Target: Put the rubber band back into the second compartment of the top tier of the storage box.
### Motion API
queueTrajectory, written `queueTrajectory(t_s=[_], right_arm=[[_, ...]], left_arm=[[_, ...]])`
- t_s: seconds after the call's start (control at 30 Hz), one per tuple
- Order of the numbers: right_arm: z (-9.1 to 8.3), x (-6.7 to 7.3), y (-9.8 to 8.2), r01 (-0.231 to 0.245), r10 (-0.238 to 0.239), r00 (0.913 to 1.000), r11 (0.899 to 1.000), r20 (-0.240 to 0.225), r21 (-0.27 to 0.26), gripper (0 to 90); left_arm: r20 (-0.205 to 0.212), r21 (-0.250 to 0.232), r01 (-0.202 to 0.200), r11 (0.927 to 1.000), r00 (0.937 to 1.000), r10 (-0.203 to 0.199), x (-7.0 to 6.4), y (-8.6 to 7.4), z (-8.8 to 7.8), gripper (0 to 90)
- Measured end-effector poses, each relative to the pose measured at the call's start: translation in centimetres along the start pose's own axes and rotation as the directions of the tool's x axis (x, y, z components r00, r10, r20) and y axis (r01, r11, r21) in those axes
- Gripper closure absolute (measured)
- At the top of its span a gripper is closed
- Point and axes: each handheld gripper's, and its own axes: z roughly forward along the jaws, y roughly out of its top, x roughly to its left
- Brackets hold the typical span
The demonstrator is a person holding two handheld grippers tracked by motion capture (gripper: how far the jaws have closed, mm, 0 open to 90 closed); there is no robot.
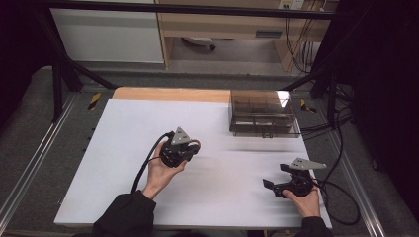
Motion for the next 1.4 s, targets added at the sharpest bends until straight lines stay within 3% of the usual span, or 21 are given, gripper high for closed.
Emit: queueTrajectory(t_s=[1.4], right_arm=[[0.0, 0.0, 0.0, 0.004, -0.004, 1.0000, 1.000, 0.002, 0.005, 0.7]], left_arm=[[0.023, -0.017, -0.020, 0.9997, 0.9995, 0.020, -3.3, 5.7, 4.0, 85.0]])
